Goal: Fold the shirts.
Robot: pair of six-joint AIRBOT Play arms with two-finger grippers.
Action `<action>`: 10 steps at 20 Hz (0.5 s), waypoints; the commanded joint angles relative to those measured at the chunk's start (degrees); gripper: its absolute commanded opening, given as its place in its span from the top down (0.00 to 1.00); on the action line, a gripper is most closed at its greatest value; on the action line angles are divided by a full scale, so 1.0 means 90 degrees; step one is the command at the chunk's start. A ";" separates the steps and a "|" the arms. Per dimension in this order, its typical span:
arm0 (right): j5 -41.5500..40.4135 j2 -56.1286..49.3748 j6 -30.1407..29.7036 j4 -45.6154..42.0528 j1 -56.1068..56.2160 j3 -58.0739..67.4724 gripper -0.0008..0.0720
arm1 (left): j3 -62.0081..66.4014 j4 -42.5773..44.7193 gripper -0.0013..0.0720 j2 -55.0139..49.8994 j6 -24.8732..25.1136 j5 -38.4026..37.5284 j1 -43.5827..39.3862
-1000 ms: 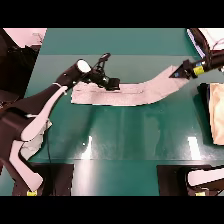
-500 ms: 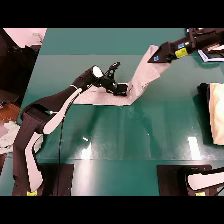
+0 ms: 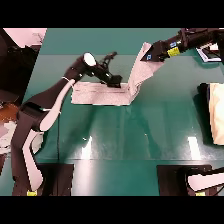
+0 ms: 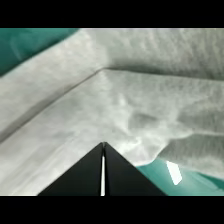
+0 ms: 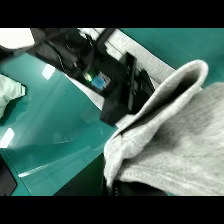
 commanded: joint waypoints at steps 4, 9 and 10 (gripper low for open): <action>-0.0469 -0.0459 -0.0291 0.0022 0.0692 0.0007 0.97 | 0.0236 0.0959 0.95 0.1054 0.0019 -0.1049 0.1348; -0.1950 -0.1394 -0.0899 0.0073 0.1819 0.0007 0.97 | 0.0216 0.1472 0.95 0.1763 0.0019 -0.1576 0.2322; -0.2414 -0.1603 -0.1115 0.0151 0.2079 0.0010 0.94 | 0.0216 0.1469 0.95 0.1834 0.0019 -0.1627 0.2460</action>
